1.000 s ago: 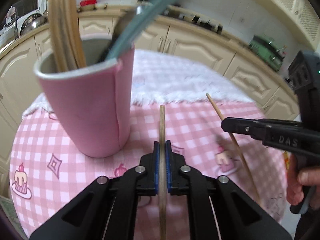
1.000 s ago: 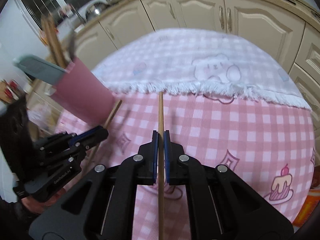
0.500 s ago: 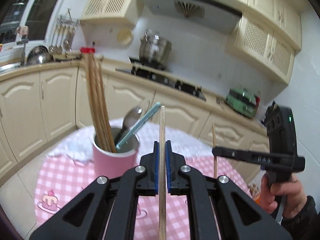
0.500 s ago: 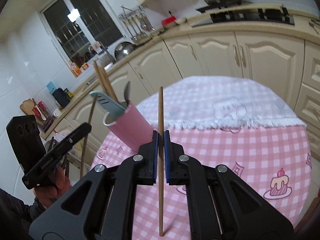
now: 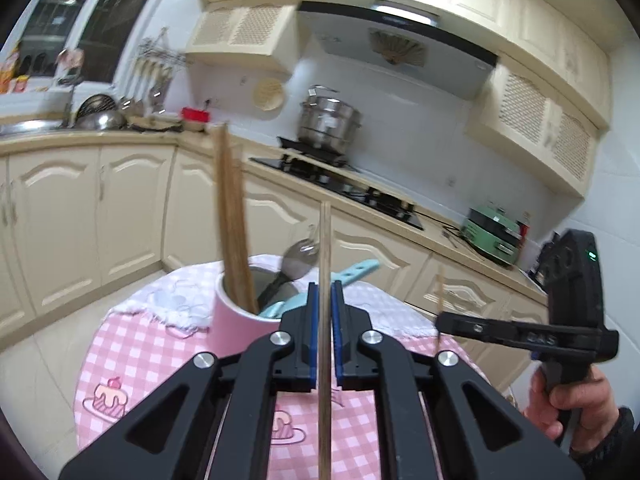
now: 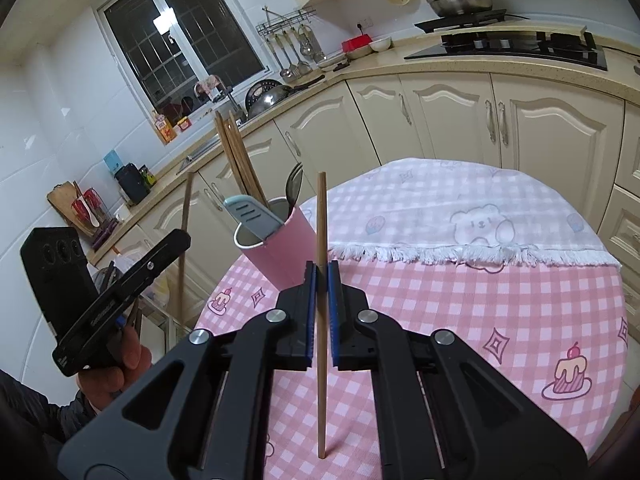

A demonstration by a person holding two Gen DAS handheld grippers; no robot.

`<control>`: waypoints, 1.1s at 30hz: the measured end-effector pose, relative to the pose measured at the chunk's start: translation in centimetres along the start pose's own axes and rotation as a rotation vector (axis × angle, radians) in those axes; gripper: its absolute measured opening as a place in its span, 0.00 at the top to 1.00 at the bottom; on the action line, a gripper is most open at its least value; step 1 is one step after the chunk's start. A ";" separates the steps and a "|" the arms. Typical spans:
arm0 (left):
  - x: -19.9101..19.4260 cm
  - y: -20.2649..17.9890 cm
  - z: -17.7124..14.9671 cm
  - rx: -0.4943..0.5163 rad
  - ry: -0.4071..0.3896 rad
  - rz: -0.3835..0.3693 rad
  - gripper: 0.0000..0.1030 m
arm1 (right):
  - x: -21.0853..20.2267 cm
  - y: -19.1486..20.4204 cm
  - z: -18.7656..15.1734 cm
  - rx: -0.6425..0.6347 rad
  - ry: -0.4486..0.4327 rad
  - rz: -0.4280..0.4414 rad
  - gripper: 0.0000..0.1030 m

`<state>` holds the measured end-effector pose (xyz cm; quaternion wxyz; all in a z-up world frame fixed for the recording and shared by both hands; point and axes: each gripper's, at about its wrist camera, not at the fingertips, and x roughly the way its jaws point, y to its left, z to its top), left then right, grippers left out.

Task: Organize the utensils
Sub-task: 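Lift both chopsticks upright and carry them above the pink cup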

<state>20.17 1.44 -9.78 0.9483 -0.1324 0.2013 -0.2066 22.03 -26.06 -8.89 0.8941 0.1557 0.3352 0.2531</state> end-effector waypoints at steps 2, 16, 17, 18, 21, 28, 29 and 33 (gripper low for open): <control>0.6 0.8 -0.5 -0.019 0.036 0.044 0.94 | 0.3 0.1 -0.1 -0.005 0.011 -0.002 0.94; -0.7 1.8 -0.1 -0.030 0.040 0.057 0.95 | -0.3 1.1 0.2 -0.021 -0.020 0.016 0.94; -1.1 1.7 0.3 -0.025 0.026 0.055 0.95 | -0.6 1.3 0.4 -0.026 -0.033 0.025 0.94; -1.6 1.6 0.8 -0.019 0.004 0.054 0.95 | -0.8 1.5 0.6 -0.029 -0.043 0.031 0.94; -2.7 1.1 2.2 0.001 -0.042 0.049 0.95 | -1.8 2.4 1.5 -0.043 -0.086 0.051 0.94; -4.2 -0.3 8.4 0.094 -0.218 0.058 0.95 | -4.6 6.1 7.3 -0.094 -0.265 0.137 0.94; -4.2 -0.4 9.2 0.102 -0.239 0.061 0.95 | -4.9 6.6 8.1 -0.101 -0.289 0.141 0.94; -2.8 -1.1 12.8 0.146 -0.335 0.074 0.95 | -5.0 8.8 12.1 -0.159 -0.370 0.132 0.94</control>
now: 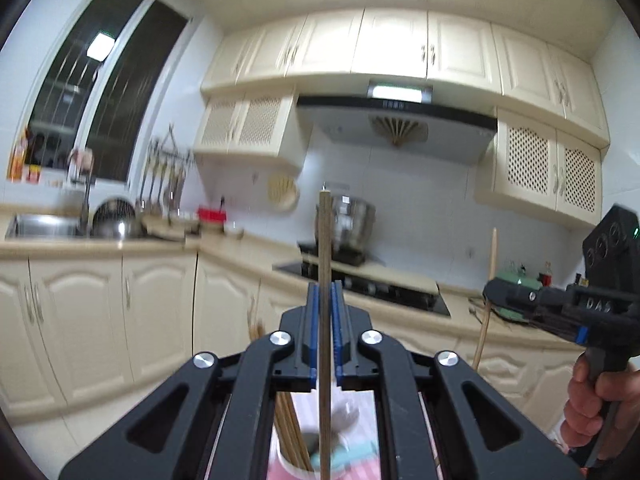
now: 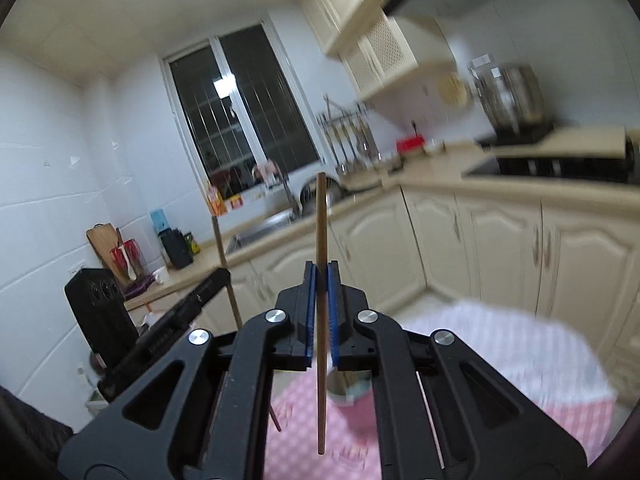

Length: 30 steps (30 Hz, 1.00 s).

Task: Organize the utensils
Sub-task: 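Lift both chopsticks upright and carry them above the pink cup, then lower both chopsticks into the pink cup and open both tools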

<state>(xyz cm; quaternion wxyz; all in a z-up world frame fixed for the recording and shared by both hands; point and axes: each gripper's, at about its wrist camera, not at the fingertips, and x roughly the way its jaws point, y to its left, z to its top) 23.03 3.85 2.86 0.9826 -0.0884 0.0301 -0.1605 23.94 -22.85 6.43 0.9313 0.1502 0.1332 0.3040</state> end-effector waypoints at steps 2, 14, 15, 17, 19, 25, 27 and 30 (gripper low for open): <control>1.3 -0.3 0.7 0.012 -0.020 0.008 0.95 | 1.3 0.5 1.3 -0.039 -0.019 -0.022 0.94; 6.4 0.2 -1.1 -0.002 -0.003 0.031 0.95 | 8.0 -0.9 0.3 -0.044 0.043 -0.061 0.94; 6.7 0.4 -1.6 -0.008 0.010 0.034 0.95 | 8.4 -1.0 0.1 -0.040 0.053 -0.060 0.94; 7.0 0.8 -2.4 -0.017 0.026 0.039 0.95 | 9.1 -1.1 -0.5 -0.041 0.069 -0.064 0.94; 7.3 1.2 -2.9 -0.026 0.038 0.044 0.95 | 9.7 -1.1 -1.1 -0.039 0.089 -0.062 0.94; 7.5 1.5 -4.0 -0.001 0.087 0.040 0.83 | 11.6 -0.9 -2.9 -0.042 0.221 -0.069 0.91; 6.7 1.7 -3.9 0.001 0.071 0.077 0.45 | 10.9 -1.4 -2.9 -0.015 0.209 -0.097 0.65; 5.5 2.6 -3.5 -0.037 0.053 0.075 0.18 | 8.8 -2.8 -2.4 0.049 0.141 -0.128 0.18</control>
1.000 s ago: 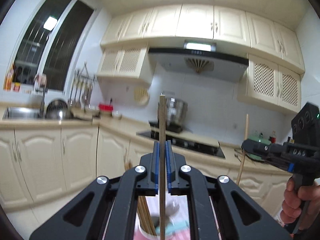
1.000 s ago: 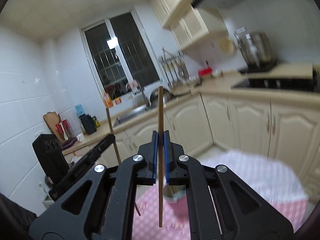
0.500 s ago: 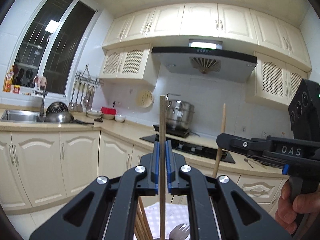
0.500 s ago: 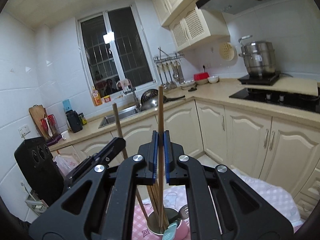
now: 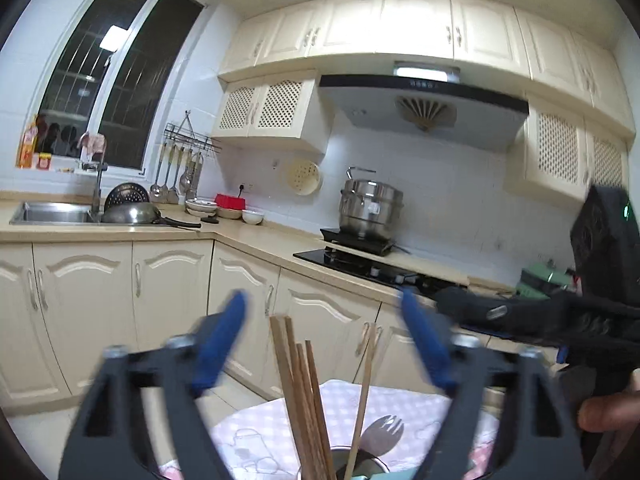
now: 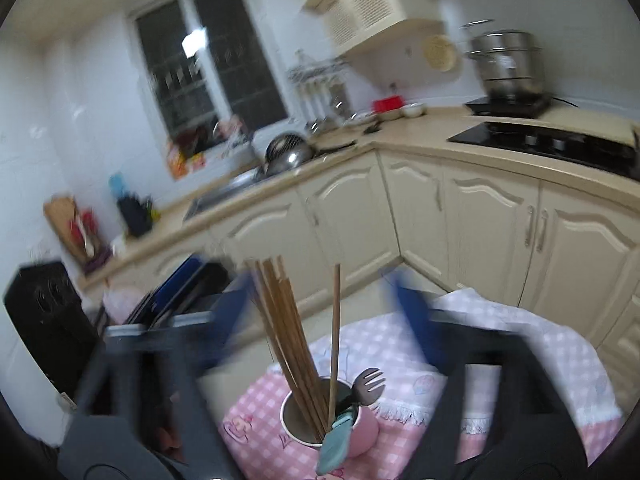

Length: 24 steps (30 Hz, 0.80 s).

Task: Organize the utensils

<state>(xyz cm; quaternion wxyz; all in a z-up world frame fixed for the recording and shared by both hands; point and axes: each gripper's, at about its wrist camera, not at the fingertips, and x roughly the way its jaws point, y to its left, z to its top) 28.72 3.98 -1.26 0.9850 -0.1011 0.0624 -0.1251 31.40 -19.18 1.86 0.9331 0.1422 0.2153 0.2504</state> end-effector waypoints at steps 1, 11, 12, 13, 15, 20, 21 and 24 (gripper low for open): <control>-0.5 0.2 0.2 -0.003 -0.005 0.006 0.17 | -0.4 -0.4 0.1 0.010 -0.007 -0.007 0.18; -4.6 -1.9 1.2 0.091 0.072 0.058 0.05 | -4.7 -1.5 -0.2 0.061 -0.048 -0.083 0.06; -5.0 -2.3 1.2 0.106 0.089 0.079 0.05 | -5.2 -1.4 -0.4 0.059 -0.051 -0.088 0.06; -5.5 -2.7 1.1 0.120 0.106 0.095 0.05 | -5.8 -1.2 -0.7 0.054 -0.053 -0.095 0.06; -6.4 -3.2 0.9 0.137 0.129 0.120 0.05 | -6.2 -1.0 -1.0 0.050 -0.051 -0.102 0.06; -9.5 -4.3 0.4 0.158 0.182 0.188 0.05 | -8.6 -0.1 -2.9 0.043 -0.034 -0.149 0.06; -10.2 -4.4 0.3 0.156 0.189 0.197 0.05 | -9.1 0.1 -3.3 0.038 -0.032 -0.158 0.06; -12.6 -4.7 0.0 0.148 0.211 0.231 0.05 | -10.3 0.9 -4.7 0.019 -0.029 -0.182 0.06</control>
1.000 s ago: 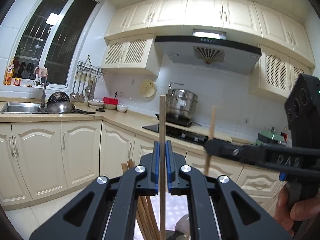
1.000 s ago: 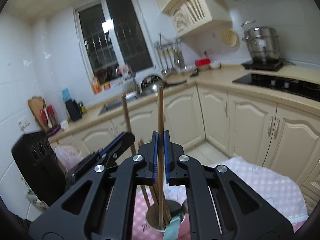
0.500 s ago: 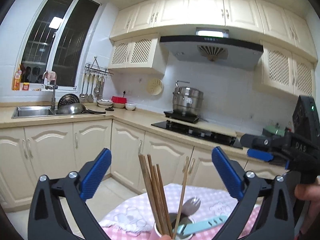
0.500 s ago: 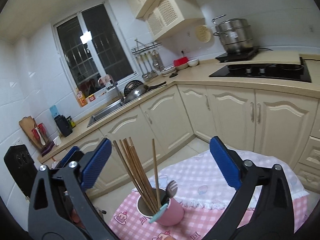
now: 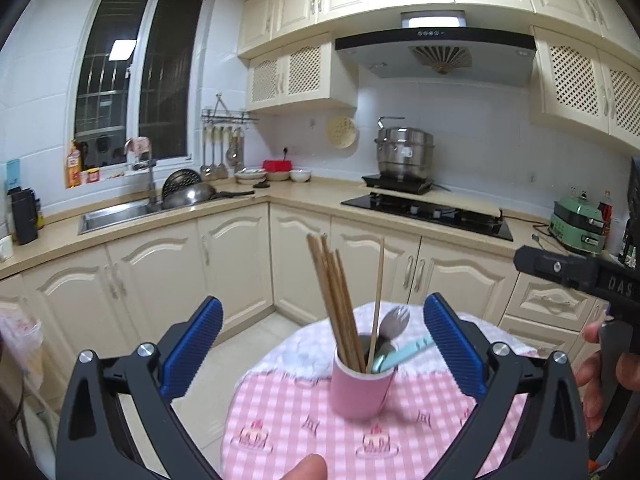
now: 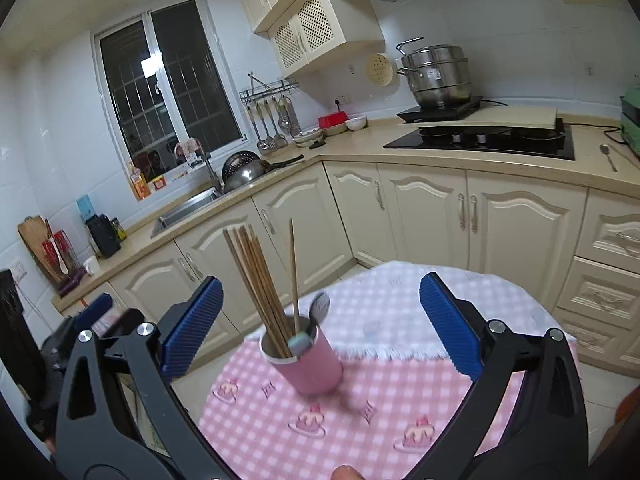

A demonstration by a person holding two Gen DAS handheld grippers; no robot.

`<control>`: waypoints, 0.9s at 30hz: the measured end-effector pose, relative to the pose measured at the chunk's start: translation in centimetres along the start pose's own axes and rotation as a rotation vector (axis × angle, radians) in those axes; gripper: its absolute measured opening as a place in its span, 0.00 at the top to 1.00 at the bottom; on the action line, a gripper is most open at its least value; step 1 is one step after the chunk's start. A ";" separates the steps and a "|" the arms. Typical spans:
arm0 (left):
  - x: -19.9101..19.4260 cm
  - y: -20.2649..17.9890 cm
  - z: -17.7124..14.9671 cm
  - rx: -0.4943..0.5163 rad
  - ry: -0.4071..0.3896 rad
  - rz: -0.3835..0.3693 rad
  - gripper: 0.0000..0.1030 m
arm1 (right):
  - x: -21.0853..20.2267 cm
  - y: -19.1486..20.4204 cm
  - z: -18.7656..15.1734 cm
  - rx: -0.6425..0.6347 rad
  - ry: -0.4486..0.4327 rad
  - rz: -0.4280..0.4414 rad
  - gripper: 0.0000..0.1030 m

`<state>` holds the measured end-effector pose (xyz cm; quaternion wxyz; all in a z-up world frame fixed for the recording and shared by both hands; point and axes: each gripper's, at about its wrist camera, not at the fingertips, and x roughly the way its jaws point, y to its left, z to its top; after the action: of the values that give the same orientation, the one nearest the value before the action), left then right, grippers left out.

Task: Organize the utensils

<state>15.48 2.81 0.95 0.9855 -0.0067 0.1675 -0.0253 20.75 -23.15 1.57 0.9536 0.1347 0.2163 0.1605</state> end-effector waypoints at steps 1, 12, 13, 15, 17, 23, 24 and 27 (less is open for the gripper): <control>-0.5 0.0 -0.2 -0.003 0.005 0.007 0.05 | -0.4 0.3 -0.5 -0.008 0.002 -0.006 0.06; -7.9 0.5 -2.3 -0.010 0.012 0.070 0.05 | -5.4 3.2 -4.8 -0.067 -0.007 -0.070 0.06; -8.3 0.4 -2.3 -0.010 0.012 0.068 0.05 | -5.8 3.4 -5.1 -0.070 -0.005 -0.079 0.06; -9.3 0.3 -2.5 -0.010 0.005 0.067 0.05 | -6.6 3.8 -5.7 -0.065 -0.016 -0.087 0.06; -10.3 0.1 -2.9 -0.008 -0.001 0.068 0.05 | -7.2 4.2 -6.0 -0.069 -0.024 -0.092 0.06; -12.0 0.0 -3.8 -0.019 0.001 0.064 0.05 | -8.2 5.5 -6.8 -0.089 -0.042 -0.096 0.06; -12.1 0.1 -3.9 -0.024 0.005 0.058 0.05 | -8.2 5.5 -6.7 -0.089 -0.043 -0.091 0.06; -12.4 0.0 -4.4 -0.030 0.016 0.052 0.05 | -8.2 5.8 -7.1 -0.093 -0.043 -0.084 0.06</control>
<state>2.31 3.42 0.89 0.9843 -0.0170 0.1756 0.0027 9.04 -19.53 0.36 0.9691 0.0847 0.1936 0.1274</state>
